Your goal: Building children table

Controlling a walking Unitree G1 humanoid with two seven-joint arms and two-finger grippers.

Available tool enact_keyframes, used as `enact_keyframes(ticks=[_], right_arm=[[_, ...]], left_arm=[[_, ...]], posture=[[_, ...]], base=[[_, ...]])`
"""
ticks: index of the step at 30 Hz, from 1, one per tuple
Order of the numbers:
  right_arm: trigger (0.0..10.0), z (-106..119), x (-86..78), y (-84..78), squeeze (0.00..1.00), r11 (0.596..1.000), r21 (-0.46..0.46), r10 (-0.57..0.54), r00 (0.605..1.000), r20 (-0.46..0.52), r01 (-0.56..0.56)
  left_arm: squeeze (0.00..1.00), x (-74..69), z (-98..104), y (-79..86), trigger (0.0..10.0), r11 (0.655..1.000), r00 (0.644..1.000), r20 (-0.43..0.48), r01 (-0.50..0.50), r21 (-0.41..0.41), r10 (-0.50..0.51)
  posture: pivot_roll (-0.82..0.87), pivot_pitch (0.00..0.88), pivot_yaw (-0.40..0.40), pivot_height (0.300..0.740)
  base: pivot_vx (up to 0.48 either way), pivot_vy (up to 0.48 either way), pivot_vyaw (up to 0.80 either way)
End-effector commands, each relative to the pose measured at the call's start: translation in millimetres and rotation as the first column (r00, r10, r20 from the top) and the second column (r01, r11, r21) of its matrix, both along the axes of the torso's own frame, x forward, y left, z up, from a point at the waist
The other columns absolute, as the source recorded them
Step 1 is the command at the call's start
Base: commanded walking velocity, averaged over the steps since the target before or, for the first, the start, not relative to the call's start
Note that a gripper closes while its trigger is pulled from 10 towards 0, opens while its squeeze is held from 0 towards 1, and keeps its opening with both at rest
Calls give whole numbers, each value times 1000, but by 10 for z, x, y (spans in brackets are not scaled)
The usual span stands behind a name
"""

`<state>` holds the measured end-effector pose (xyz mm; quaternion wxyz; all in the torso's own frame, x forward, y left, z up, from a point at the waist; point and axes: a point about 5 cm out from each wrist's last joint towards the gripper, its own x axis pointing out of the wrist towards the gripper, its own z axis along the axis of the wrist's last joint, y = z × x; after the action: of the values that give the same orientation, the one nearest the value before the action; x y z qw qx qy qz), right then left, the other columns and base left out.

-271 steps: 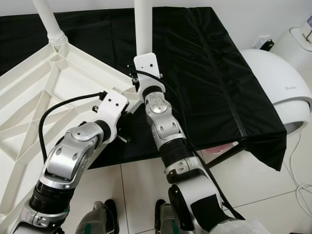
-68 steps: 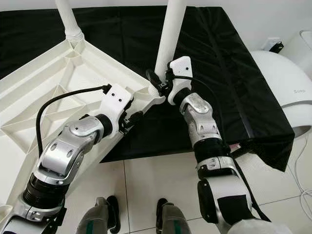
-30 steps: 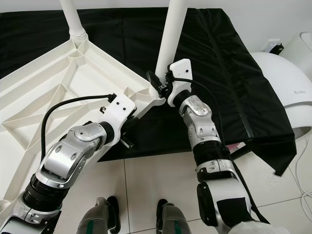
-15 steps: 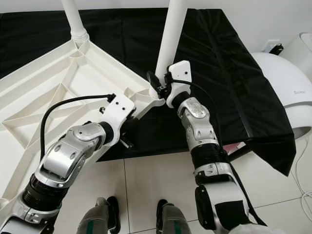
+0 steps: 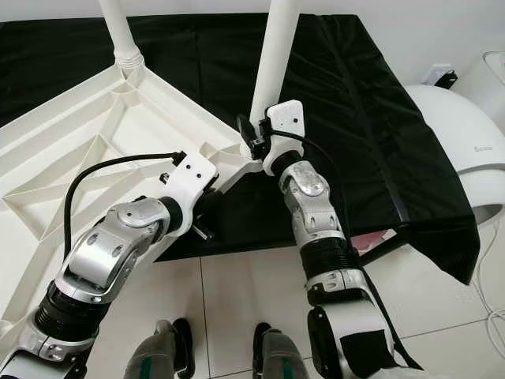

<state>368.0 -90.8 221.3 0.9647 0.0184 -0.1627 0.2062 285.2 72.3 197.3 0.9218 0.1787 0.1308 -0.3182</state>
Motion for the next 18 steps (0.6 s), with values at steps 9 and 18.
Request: enact_keyframes(ticks=[9, 18], right_arm=[[10000, 24, -42, 106, 0, 998, 52, -43, 999, -9, 43], [10000, 24, -72, 192, 0, 993, 84, -77, 997, -25, 79]], left_arm=[[0, 17, -51, 1, 10000, 1000, 999, -23, -27, 16, 27], [0, 22, -39, 8, 10000, 999, 999, -19, -31, 16, 31]], posture=[[-82, 233, -27, 740], [-80, 233, -26, 740]], base=[[0, 0, 0], [0, 0, 0]])
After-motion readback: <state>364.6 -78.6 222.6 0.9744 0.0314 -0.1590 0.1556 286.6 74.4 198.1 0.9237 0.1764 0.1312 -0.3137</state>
